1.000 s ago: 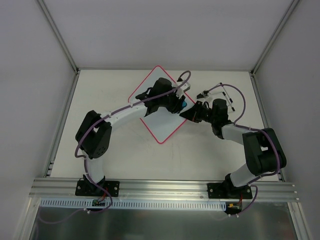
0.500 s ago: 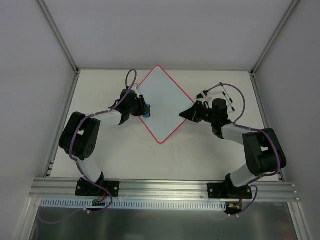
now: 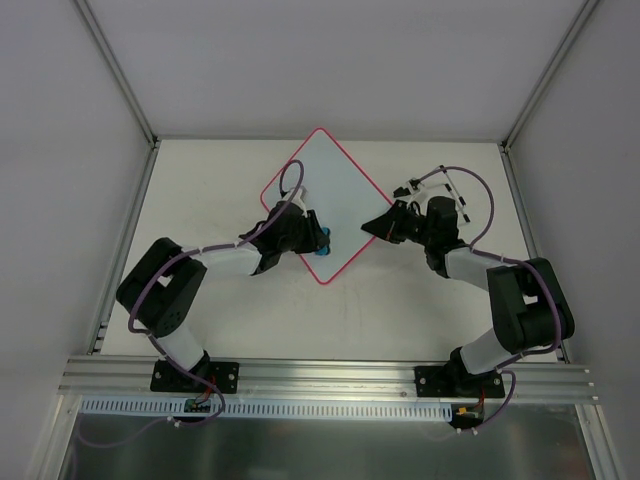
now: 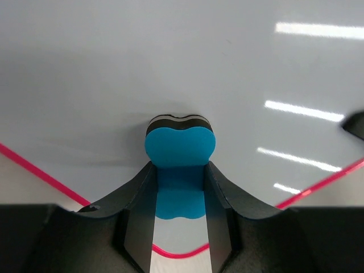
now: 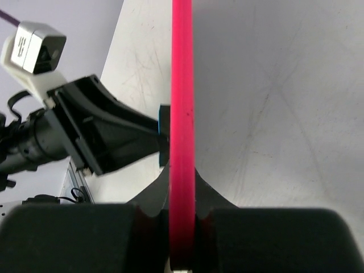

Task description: Erase the whiteboard

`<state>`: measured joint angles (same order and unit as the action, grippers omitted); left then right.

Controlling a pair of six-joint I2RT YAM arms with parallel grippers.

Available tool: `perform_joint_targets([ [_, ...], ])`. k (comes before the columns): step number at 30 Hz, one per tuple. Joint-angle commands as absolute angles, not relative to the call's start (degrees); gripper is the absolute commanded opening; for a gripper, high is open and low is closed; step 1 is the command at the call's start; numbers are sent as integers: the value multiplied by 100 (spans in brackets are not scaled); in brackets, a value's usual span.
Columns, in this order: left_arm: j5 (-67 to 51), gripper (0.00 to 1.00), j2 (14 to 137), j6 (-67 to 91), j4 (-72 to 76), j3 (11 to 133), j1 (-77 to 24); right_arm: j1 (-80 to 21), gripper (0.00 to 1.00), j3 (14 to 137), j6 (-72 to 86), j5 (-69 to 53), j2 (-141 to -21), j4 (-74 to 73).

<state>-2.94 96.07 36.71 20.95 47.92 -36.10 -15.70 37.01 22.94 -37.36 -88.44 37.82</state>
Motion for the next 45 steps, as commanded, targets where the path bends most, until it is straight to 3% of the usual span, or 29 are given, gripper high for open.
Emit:
perform_joint_targets([
  [1, -1107, 0, 9932, 3745, 1433, 4825, -4297, -1828, 0, 3779, 1178, -3911, -8912, 3595],
  [5, -1029, 0, 9800, 3665, 1231, 4992, -4395, -1811, 0, 3797, 1195, -3894, -8886, 3586],
  [10, -37, 0, 9133, 3437, 573, 4984, -4149, -1732, 0, 3779, 1195, -3885, -8816, 3577],
  [18, 992, 0, 8412, 3112, -587, 4869, -2411, -1591, 0, 3744, 1178, -3876, -8763, 3577],
  [24, 1116, 0, 8788, 3032, -1133, 5009, -1058, -1521, 0, 3805, 1169, -3885, -8701, 3577],
  [32, 967, 0, 9738, 2936, -1818, 5739, -431, -1520, 0, 3779, 1151, -3911, -8675, 3577],
  [34, 949, 10, 9896, 2909, -1933, 5914, -431, -1503, 0, 3762, 1151, -3920, -8649, 3577],
  [35, 975, 28, 9931, 2900, -1994, 5959, -431, -1503, 0, 3753, 1151, -3911, -8622, 3577],
  [38, 1002, 56, 9949, 2900, -2162, 6029, -431, -1485, 0, 3753, 1160, -3929, -8561, 3577],
  [39, 1002, 74, 9888, 2909, -2223, 6038, -431, -1494, 0, 3770, 1178, -3937, -8552, 3577],
  [42, 958, 99, 9573, 2900, -2311, 6073, -431, -1468, 0, 3841, 1230, -3955, -8447, 3533],
  [45, 923, 99, 9090, 2761, -2443, 6134, -431, -1424, 0, 4069, 1274, -4008, -8280, 3437],
])
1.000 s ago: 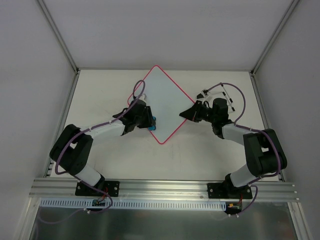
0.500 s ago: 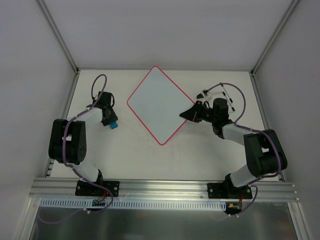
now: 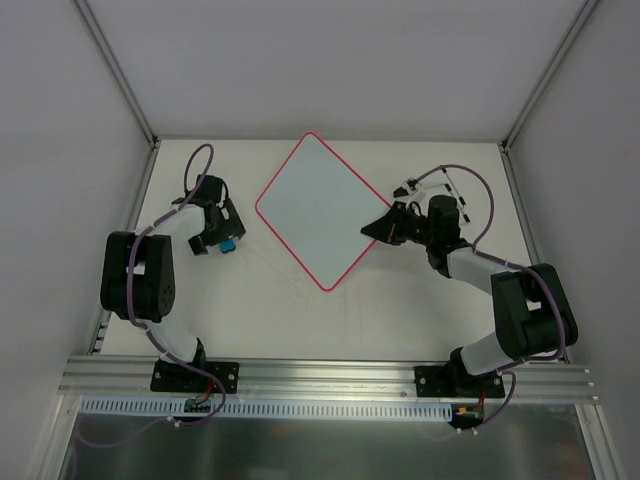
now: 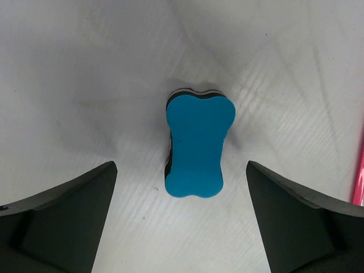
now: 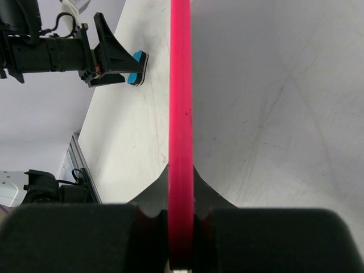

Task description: Erase the whiteboard

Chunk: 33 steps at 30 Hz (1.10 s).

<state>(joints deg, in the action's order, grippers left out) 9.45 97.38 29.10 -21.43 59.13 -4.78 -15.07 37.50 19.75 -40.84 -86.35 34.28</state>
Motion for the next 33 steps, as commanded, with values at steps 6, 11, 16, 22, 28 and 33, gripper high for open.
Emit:
perform_joint_targets([
  [6, 870, 99, 7825, 2435, -2566, 6074, -431, -1117, 0, 4842, 1142, -4052, -7911, 2831],
  [11, 888, 99, 7024, 1934, -2566, 5740, -431, -433, 0, 5361, 1116, -4271, -7577, 2435],
  [16, 1063, 99, 6180, 1626, -2549, 5081, -431, 491, 0, 5818, 1283, -4605, -7348, 2215],
  [22, 1520, 99, 5801, 1538, -2382, 4641, -431, 1616, 0, 6240, 1309, -5106, -7277, 2004],
  [28, 1564, 99, 5862, 1477, -2268, 4693, -431, 2662, 0, 6477, 1283, -5633, -7418, 2004],
  [33, 1538, 99, 5889, 1468, -2250, 4720, -439, 3181, 0, 6617, 1134, -6072, -7654, 1995],
])
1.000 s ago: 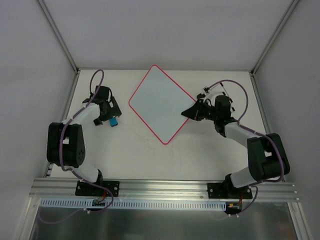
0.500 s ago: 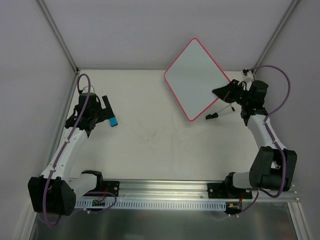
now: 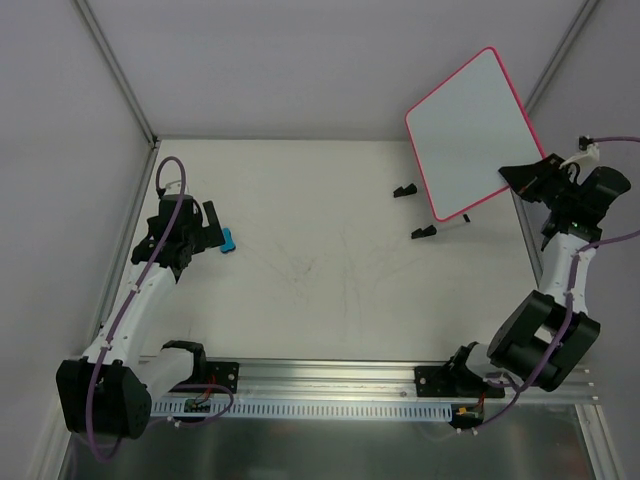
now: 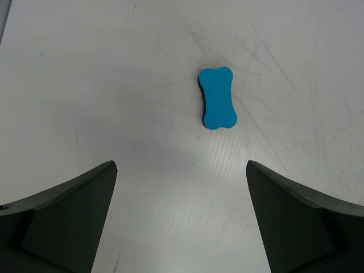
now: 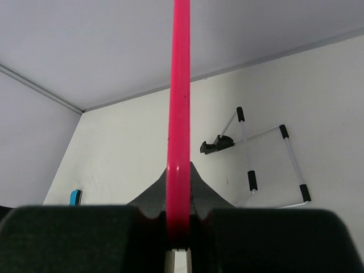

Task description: Erase the whiteboard

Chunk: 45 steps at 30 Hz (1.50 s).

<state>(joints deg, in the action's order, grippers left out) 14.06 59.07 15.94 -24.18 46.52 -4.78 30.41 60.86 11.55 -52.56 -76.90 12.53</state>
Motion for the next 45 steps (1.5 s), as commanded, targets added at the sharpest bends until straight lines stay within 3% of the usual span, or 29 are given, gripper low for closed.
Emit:
perform_joint_targets([
  [1, 1555, 99, 5897, 1459, -2250, 4728, -439, 3225, 0, 6636, 1116, -6160, -7707, 1960],
  [21, 1582, 99, 5801, 1424, -2241, 4667, -439, 3533, 0, 6513, -501, -6355, -8358, 589],
  [41, 1503, 99, 5801, 1424, -2206, 4650, -431, 3428, 1, 5722, -1046, -6214, -8842, 369],
  [45, 1485, 99, 5766, 1424, -2215, 4641, -439, 3428, 19, 5643, -1213, -6030, -8789, 124],
])
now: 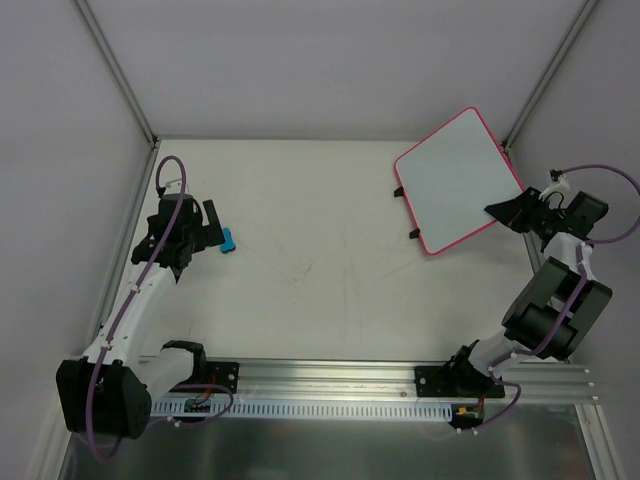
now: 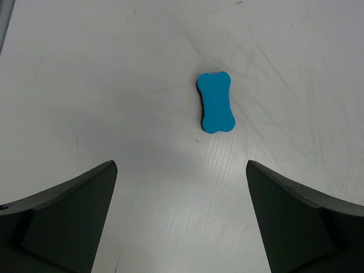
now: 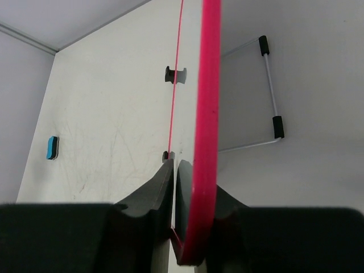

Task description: Erase the whiteboard

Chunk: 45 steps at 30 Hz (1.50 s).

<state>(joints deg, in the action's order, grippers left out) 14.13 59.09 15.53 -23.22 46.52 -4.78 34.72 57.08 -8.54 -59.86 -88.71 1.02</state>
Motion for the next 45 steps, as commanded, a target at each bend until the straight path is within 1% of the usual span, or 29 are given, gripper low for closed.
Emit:
perform_joint_targets([
  [1, 1494, 99, 5757, 1433, -2206, 4641, -439, 3428, 19, 5599, -1239, -5960, -8772, 88],
  [6, 1503, 99, 5678, 1406, -2206, 4623, -439, 3454, 27, 5449, -1388, -5792, -8622, -246],
  [11, 1538, 99, 5555, 1397, -2197, 4597, -439, 3551, 29, 5344, -1397, -5625, -8525, -386],
  [12, 1521, 99, 5546, 1397, -2206, 4597, -431, 3551, 31, 5326, -1406, -5608, -8499, -404],
  [17, 1485, 99, 5502, 1415, -2206, 4579, -439, 3551, 36, 5142, -1406, -5397, -8341, -475],
  [18, 1468, 99, 5485, 1415, -2206, 4579, -439, 3551, 39, 5107, -1406, -5344, -8289, -501],
  [20, 1441, 99, 5467, 1424, -2206, 4579, -439, 3551, 43, 5028, -1406, -5213, -8131, -527],
  [21, 1441, 99, 5458, 1424, -2206, 4588, -439, 3551, 46, 5010, -1389, -5160, -8086, -580],
  [24, 1424, 99, 5414, 1433, -2206, 4570, -448, 3551, 51, 4922, -1362, -5054, -7919, -606],
  [29, 1415, 99, 5344, 1450, -2206, 4570, -448, 3533, 57, 4817, -1275, -4852, -7726, -607],
  [31, 1380, 99, 5344, 1459, -2215, 4570, -448, 3533, 62, 4755, -1178, -4729, -7559, -703],
  [33, 1354, 99, 5344, 1476, -2206, 4570, -448, 3533, 69, 4720, -1108, -4413, -7392, -921],
  [34, 1354, 99, 5352, 1477, -2206, 4562, -457, 3533, 70, 4685, -1047, -4299, -7174, -1001],
  [36, 1362, 99, 5388, 1485, -2215, 4570, -483, 3542, 78, 4719, -1011, -3833, -6901, -1430],
  [37, 1423, 99, 5396, 1477, -2215, 4570, -527, 3542, 79, 4728, -950, -3728, -6551, -1537],
  [38, 1467, 99, 5423, 1468, -2215, 4570, -553, 3533, 86, 4876, -949, -3326, -6383, -1756],
  [39, 1511, 99, 5432, 1459, -2215, 4570, -589, 3525, 88, 4991, -958, -3105, -6224, -2202],
  [40, 1564, 99, 5440, 1450, -2224, 4579, -624, 3481, 89, 5123, -923, -2728, -6092, -2432],
  [41, 1625, 99, 5467, 1441, -2224, 4588, -694, 3367, 89, 5463, -827, -2072, -5899, -2661],
  [44, 1635, 99, 5502, 1433, -2337, 4806, -808, 3199, 89, 6114, -764, -1180, -5539, -3163],
  [45, 1626, 99, 5528, 1441, -2390, 4895, -835, 3164, 90, 6291, -773, -1065, -5459, -3286],
])
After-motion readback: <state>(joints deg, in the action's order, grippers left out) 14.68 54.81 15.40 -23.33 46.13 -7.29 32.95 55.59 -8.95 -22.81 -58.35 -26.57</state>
